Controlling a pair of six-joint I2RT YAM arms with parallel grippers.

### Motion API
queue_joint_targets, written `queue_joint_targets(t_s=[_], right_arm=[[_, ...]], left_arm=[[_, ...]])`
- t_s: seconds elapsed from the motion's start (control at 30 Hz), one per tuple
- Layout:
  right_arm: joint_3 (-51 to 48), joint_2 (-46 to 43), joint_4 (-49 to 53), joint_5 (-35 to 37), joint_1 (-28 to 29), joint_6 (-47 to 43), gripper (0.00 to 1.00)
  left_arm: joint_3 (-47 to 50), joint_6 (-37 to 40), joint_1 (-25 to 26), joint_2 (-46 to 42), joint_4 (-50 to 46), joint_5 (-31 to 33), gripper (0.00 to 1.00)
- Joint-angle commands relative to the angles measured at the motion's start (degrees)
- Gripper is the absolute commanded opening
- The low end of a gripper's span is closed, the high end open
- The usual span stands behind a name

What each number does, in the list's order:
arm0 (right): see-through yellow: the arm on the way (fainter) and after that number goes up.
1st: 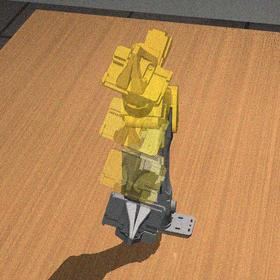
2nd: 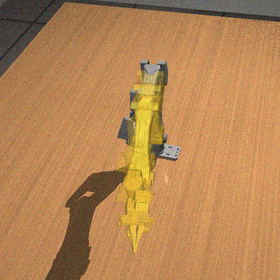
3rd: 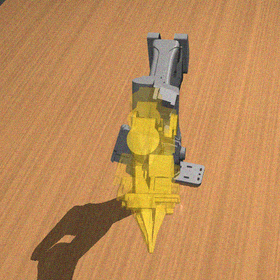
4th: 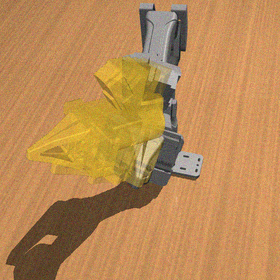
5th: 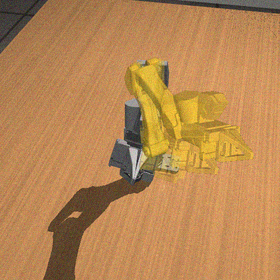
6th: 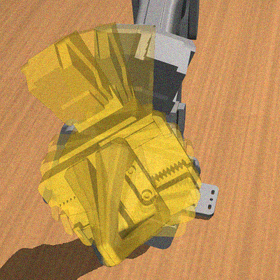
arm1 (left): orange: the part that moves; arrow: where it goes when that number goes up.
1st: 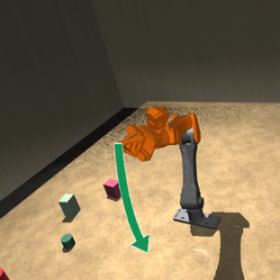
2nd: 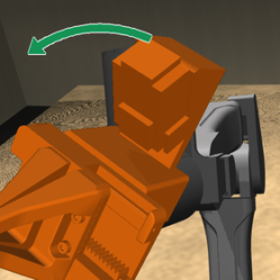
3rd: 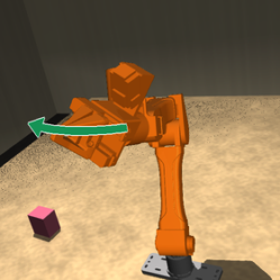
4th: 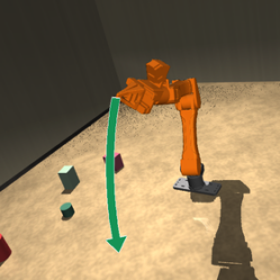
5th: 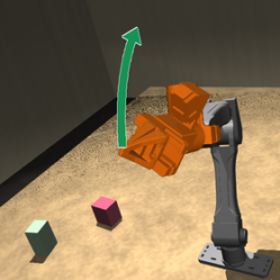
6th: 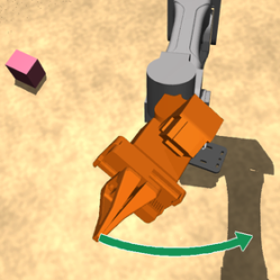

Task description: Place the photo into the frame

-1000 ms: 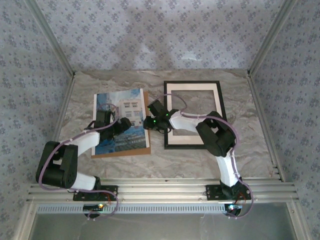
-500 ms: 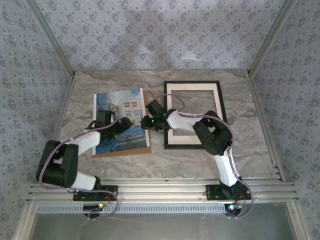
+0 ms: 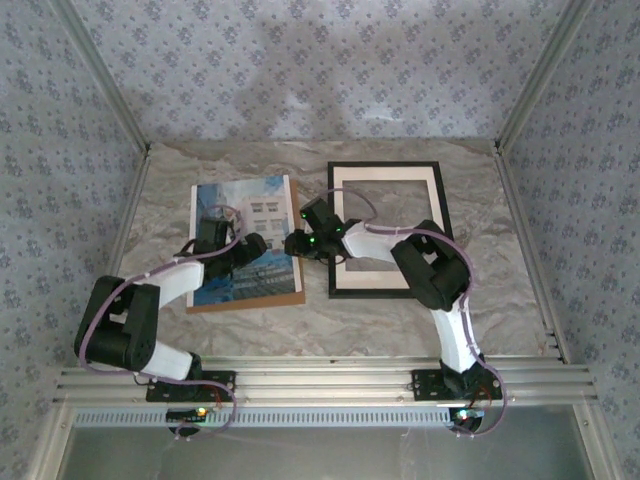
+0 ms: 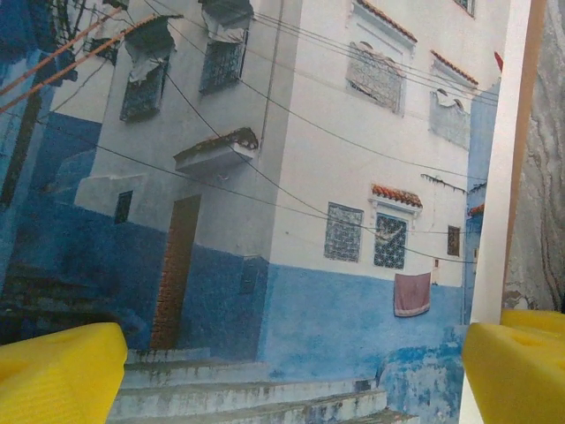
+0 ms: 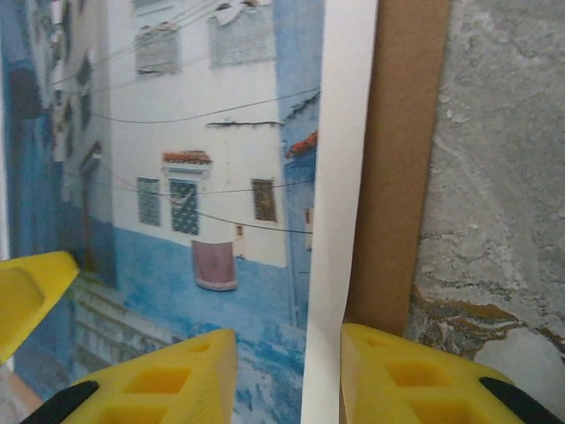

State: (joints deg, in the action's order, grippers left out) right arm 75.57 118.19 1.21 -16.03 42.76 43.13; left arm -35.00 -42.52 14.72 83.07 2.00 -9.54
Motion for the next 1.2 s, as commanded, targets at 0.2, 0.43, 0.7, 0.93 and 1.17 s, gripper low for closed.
queue_joint_targets(t_s=[0.2,0.43,0.7,0.93,1.17], right_arm=[[-4.7,-2.06,-13.94,-9.58,-1.81,6.9,0.36],[-4.27,-0.41,-7.41,-8.04,-1.42,8.99,0.33],[-3.4,0.61,-4.46,-7.47,-0.56,8.47,0.34],[-2.36,1.4,-2.43,-5.61,-0.24,7.0,0.34],[-1.98,1.96,-3.72,-5.6,-0.48,6.97,0.29]], left_arm=[[-0.39,-1.16,0.9,2.3,-2.88,-3.07,0.99],[-0.94,-0.84,0.87,2.4,-3.32,-3.03,0.99],[-1.64,-0.59,0.91,2.51,-3.58,-3.12,0.99],[-2.26,-0.17,0.84,2.82,-4.02,-3.1,0.99],[-1.75,-0.48,0.85,3.23,-3.76,-3.39,0.99]])
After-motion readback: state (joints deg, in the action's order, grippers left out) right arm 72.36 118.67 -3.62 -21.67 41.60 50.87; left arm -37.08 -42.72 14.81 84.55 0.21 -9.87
